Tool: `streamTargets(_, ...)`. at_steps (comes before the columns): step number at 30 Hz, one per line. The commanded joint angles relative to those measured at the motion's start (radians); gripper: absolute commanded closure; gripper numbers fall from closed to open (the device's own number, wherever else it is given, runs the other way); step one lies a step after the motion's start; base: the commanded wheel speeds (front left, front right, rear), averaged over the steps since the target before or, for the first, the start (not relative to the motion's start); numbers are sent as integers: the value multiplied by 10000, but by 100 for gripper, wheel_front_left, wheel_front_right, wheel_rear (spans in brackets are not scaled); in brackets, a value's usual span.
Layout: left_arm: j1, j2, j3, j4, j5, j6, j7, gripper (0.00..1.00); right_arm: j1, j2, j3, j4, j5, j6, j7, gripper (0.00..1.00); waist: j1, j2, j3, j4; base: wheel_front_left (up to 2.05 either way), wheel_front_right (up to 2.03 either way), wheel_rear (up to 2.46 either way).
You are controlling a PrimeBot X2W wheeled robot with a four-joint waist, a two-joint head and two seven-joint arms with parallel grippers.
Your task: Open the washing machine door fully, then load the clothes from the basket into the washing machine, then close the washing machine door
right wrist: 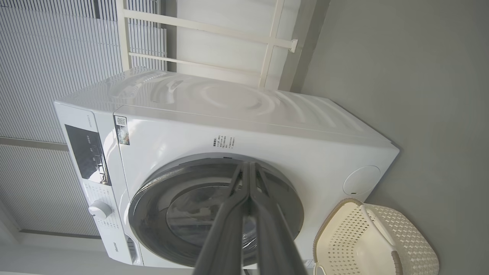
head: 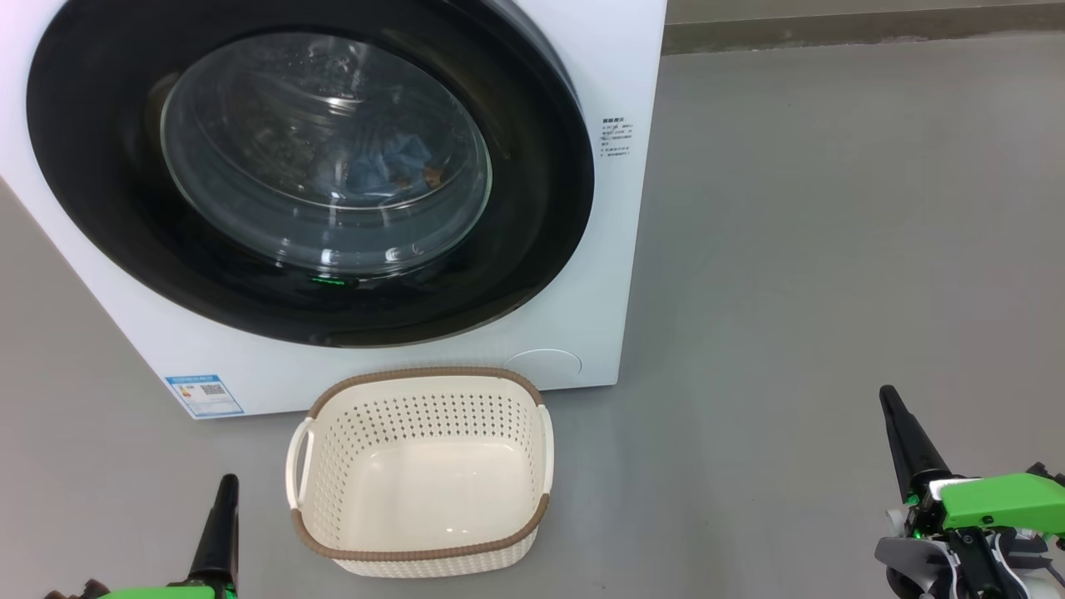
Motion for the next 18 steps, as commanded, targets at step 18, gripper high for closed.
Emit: streamTargets(18,-506,-41,553,-357,-1066,-69,400,100,-148,134,-178,-305,1147,2,400,100,0,0,13,15,0,0,0)
